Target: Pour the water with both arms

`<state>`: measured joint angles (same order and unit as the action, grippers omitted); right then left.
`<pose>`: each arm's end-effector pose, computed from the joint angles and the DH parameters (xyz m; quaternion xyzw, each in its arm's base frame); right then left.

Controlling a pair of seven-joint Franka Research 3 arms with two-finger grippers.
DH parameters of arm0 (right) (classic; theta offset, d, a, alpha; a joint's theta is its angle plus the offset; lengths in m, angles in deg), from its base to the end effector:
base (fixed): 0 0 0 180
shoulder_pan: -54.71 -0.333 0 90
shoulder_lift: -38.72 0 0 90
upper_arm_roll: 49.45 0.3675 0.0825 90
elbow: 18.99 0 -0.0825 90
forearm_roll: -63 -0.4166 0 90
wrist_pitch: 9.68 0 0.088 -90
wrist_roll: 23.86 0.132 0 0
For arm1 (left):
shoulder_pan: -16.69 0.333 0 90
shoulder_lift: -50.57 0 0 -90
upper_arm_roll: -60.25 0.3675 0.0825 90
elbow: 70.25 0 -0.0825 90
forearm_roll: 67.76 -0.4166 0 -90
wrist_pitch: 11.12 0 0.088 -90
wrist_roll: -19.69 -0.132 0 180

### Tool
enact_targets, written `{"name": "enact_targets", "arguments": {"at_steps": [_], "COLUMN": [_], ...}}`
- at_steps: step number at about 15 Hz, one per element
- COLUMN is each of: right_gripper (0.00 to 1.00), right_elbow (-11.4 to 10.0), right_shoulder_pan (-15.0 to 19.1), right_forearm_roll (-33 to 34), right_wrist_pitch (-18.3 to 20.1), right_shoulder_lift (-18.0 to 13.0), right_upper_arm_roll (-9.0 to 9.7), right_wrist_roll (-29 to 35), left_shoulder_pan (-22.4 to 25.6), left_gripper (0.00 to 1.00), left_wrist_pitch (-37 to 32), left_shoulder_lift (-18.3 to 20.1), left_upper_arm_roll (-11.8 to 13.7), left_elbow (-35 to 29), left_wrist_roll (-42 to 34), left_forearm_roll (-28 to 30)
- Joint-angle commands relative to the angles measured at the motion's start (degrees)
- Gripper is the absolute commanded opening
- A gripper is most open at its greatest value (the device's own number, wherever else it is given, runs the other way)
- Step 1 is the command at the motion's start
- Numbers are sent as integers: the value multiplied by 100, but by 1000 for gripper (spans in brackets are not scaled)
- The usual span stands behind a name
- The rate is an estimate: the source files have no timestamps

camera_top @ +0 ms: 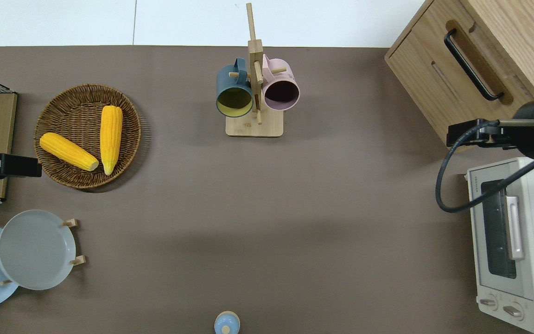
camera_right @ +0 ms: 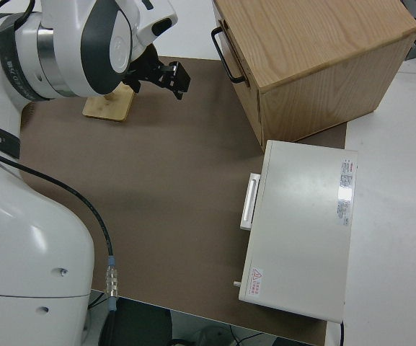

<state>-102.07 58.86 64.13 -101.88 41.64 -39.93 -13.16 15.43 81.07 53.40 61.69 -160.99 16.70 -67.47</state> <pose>0.6103 0.0517 0.6859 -0.9974 0.0469 -0.0547 0.0020 0.5752 0.0016 0.6767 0.9990 -0.0245 0.0374 0.0021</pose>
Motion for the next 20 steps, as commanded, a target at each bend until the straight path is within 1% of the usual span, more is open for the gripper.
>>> {"name": "enact_targets", "arguments": {"at_steps": [1, 7, 10, 12, 14, 16, 17, 19, 20], "right_gripper": [992, 992, 992, 992, 990, 990, 990, 990, 992], "right_elbow": [-51, -51, -51, -51, -77, -191, -252, -262, -262], "right_shoulder_pan": [104, 104, 60, 34, 25, -28, -159, -396, -536], "right_forearm_roll": [-61, -61, -78, -131, -236, -245, -263, -272, -272], "right_wrist_pitch": [-53, -53, -53, -62, -44, -44, -70, -114, -132], "right_shoulder_lift": [-54, -54, -54, -54, -54, -28, 24, 191, 261], "right_upper_arm_roll": [33, 33, 41, 41, 41, 68, 76, 77, 77], "right_wrist_roll": [-77, -77, -77, -86, -86, -86, -77, -68, -68], "left_shoulder_pan": [-40, -14, 13, 56, 153, 258, 328, 574, 706], "left_gripper": [998, 998, 998, 998, 998, 998, 998, 995, 995], "left_wrist_pitch": [-61, -61, -61, -61, -61, -52, -52, 0, 53], "left_shoulder_lift": [-71, -54, -54, -54, -54, -89, -133, -238, -273], "left_upper_arm_roll": [-118, -118, -31, -13, 153, 285, 355, 531, 558], "left_elbow": [65, 65, 82, 82, 65, 82, 82, 91, 100], "left_wrist_roll": [35, 17, -27, -201, -430, -851, -1027, -1352, -1624], "left_forearm_roll": [6, -3, -12, -20, -20, -20, -20, 15, 6]}}
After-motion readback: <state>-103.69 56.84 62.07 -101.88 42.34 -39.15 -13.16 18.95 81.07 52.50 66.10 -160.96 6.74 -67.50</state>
